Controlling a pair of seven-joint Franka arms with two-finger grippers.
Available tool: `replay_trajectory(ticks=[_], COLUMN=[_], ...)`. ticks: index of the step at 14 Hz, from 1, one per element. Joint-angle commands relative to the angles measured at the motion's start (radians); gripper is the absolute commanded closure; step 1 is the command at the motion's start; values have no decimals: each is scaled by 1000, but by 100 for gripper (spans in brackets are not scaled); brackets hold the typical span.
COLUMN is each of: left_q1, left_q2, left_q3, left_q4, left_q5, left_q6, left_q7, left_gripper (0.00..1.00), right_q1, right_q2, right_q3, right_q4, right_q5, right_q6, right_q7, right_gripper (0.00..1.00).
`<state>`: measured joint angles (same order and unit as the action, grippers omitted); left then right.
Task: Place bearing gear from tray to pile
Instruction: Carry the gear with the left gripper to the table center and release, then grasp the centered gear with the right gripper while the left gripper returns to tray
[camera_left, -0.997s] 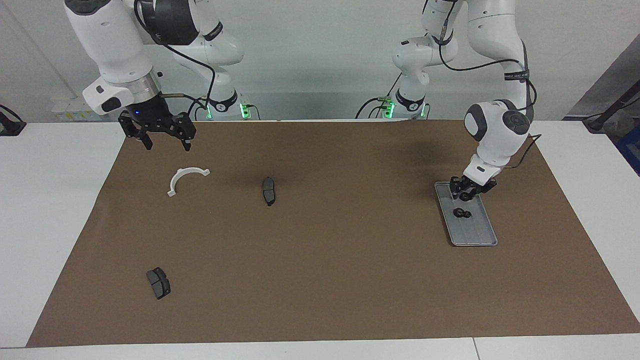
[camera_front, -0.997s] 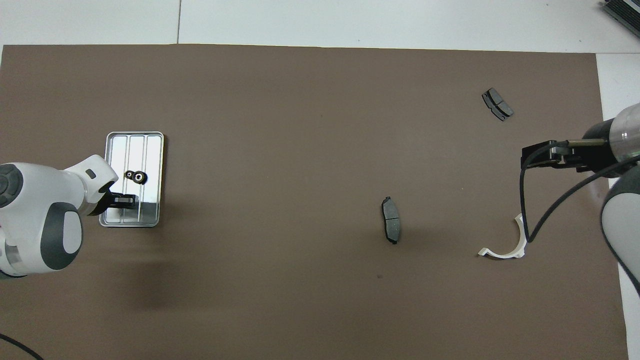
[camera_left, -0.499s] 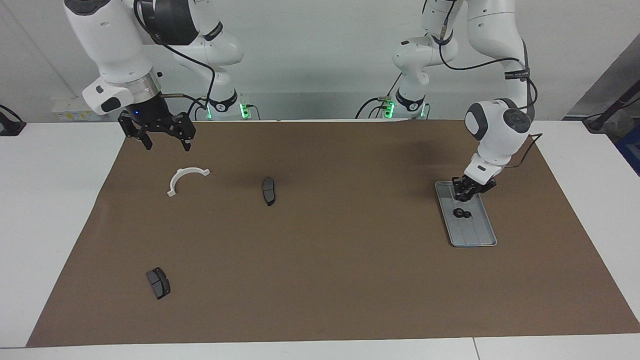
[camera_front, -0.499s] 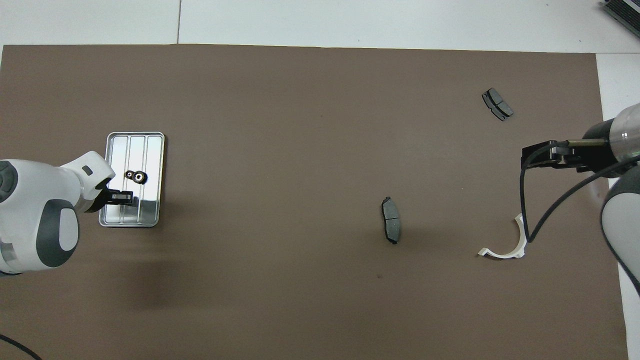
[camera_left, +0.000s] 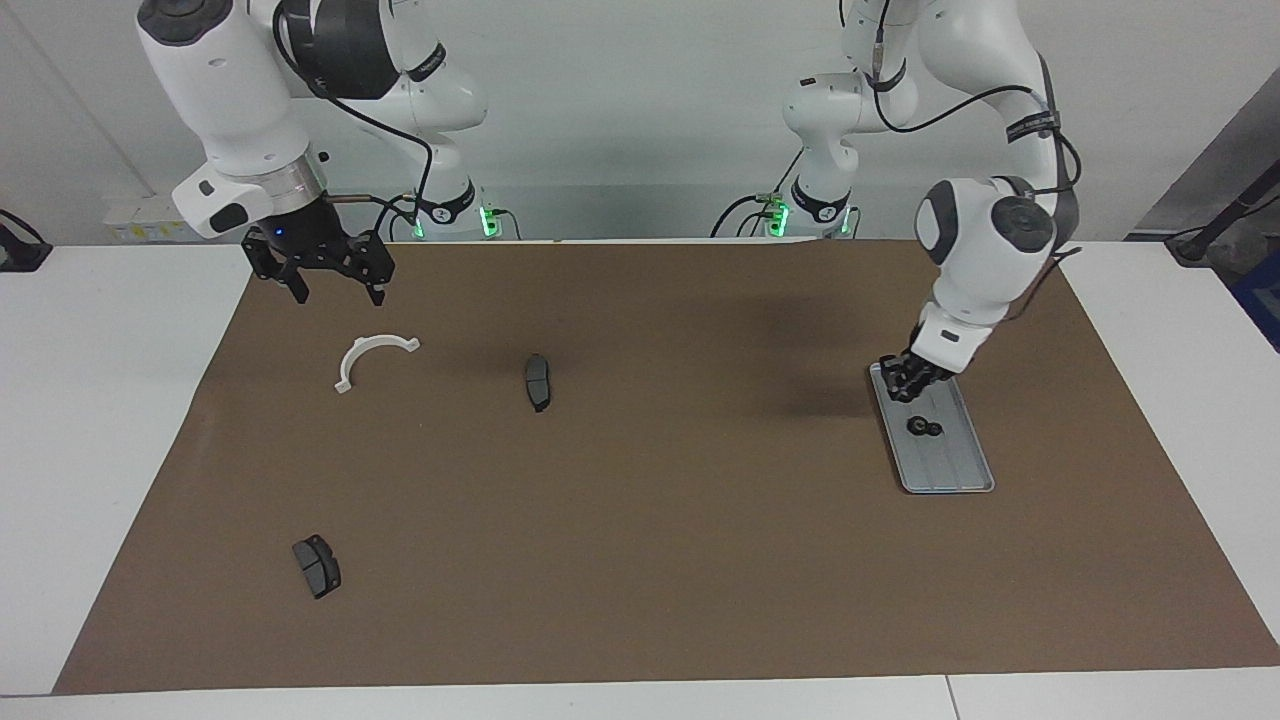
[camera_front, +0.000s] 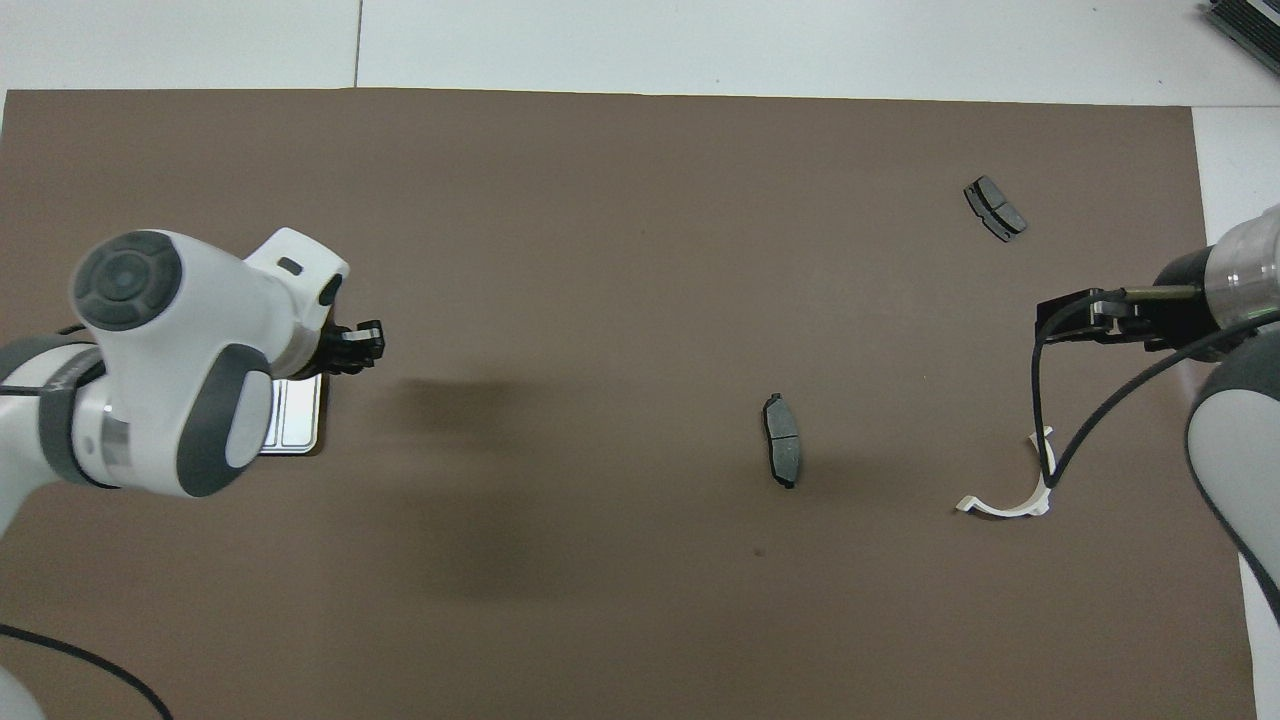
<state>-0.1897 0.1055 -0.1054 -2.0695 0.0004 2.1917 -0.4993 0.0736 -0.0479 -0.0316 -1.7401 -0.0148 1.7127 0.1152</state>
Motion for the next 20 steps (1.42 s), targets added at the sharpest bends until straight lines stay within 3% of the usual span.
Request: replay_trajectory(ticks=[1,7,9,11,12,15,18,20], left_q1=[-115,-332,-373,-381,-381,-335,-159,-52], left_q2=[-12,43,80,82,83,82,72,74], left_q3=[18,16,16,16,16,26,21,21], left_q4=[-23,-116,-116,-127,-124,-65,44,57], left_q5=[-5,-5,-5,-5,-5,-5,0,1], left_q6=[32,250,301,319,312,255,114,103], left_q7=[-180,-389,-409,-407,-407,-395,-253,-135], left_gripper=[100,90,66,17,0,0,0,0], right_q1=[-5,-5,0,40,52,156,256,334], right_q2=[-30,-30,-33,-30,-24,12,74,130], right_q3=[1,1,2,2,2,2,2,2], right_q4=[-38,-44,-58,-64,-64,-64,-61,-53], right_q5=[6,6,6,7,7,7,7,7], right_q6=[37,38,53,62,77,116,177,226], right_q7=[-26,-19,9,43,59,177,300,371], right_gripper=[0,0,0,0,0,0,0,0])
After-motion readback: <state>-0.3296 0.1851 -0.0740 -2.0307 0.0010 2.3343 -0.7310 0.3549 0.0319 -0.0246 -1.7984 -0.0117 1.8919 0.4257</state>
